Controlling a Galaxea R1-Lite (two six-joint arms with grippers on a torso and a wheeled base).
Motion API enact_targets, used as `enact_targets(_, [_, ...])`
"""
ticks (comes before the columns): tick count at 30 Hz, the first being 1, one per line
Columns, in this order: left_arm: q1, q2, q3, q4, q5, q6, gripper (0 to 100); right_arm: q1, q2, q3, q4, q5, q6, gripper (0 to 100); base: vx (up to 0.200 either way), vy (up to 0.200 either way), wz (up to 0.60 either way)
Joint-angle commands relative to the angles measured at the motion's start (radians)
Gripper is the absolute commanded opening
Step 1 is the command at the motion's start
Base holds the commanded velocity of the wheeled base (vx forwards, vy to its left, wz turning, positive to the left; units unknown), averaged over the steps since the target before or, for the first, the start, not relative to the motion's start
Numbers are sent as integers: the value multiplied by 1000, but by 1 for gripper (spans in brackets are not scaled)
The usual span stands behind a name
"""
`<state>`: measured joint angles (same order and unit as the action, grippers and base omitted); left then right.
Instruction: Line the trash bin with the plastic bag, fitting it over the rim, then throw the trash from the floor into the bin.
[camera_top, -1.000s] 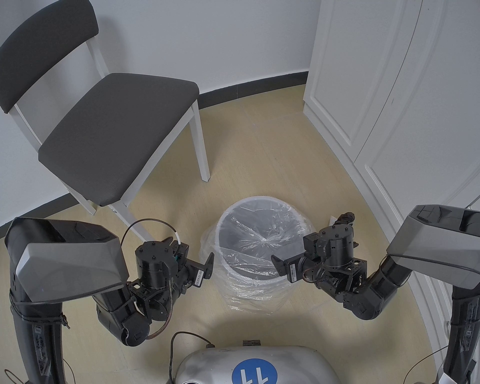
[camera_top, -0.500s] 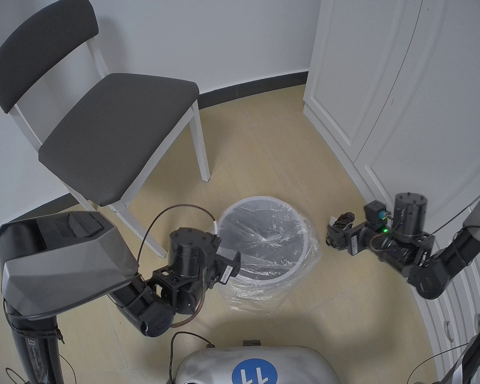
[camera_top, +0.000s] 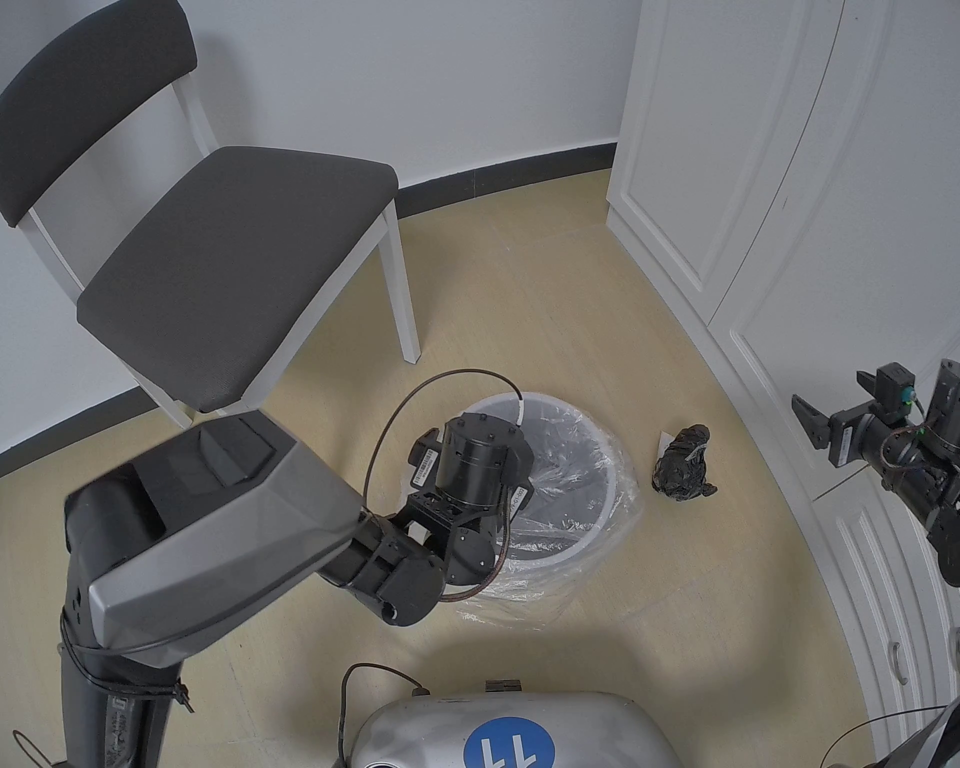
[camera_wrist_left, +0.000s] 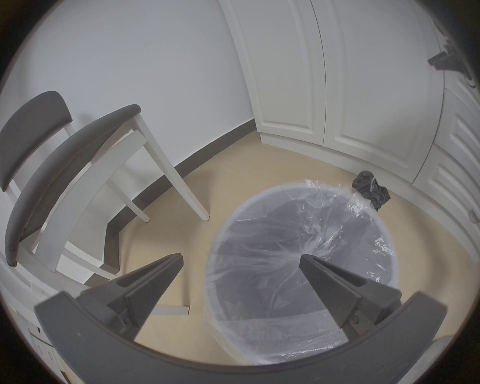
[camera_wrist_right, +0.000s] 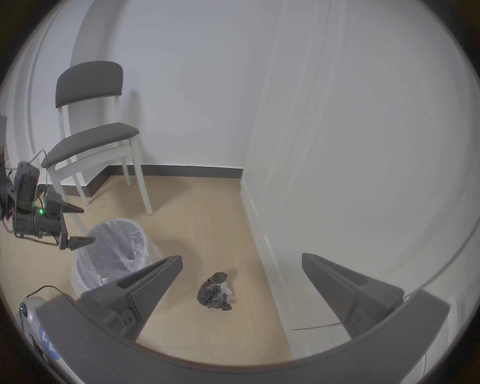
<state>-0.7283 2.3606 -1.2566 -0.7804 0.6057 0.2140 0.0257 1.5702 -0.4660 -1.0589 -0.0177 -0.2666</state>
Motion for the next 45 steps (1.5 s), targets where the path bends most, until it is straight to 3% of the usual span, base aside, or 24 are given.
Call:
enact_targets(1, [1,68,-44,4,11,24,100,-96,-142,93,11,15,35,100,0,0,0])
enact_targets(4, [10,104,-87,15,11,44,100,-136,-199,99,33,16,49,100,0,0,0])
enact_targets(12, [12,160,-224,139,32,102,100,-139,-331,90,111,16,49,100,0,0,0])
enact_targets(14, [7,187,-282,173,78,146,100,-139,-377,93,142,18,47,100,0,0,0])
enact_targets(18, [9,206,-314,175,80,215,100,-139,-418,96,172,22,47,100,0,0,0])
enact_targets(19, [12,223,-348,175,80,274,100,-136,-453,95,209,33,44,100,0,0,0])
enact_targets(24, [13,285,-461,193,80,334,100,-133,-524,79,301,70,44,100,0,0,0])
enact_targets(36, [20,424,-682,244,83,335,100,-133,-549,67,333,76,44,100,0,0,0])
enact_targets(45, [20,462,-721,228,121,337,100,-133,-550,70,336,76,44,100,0,0,0])
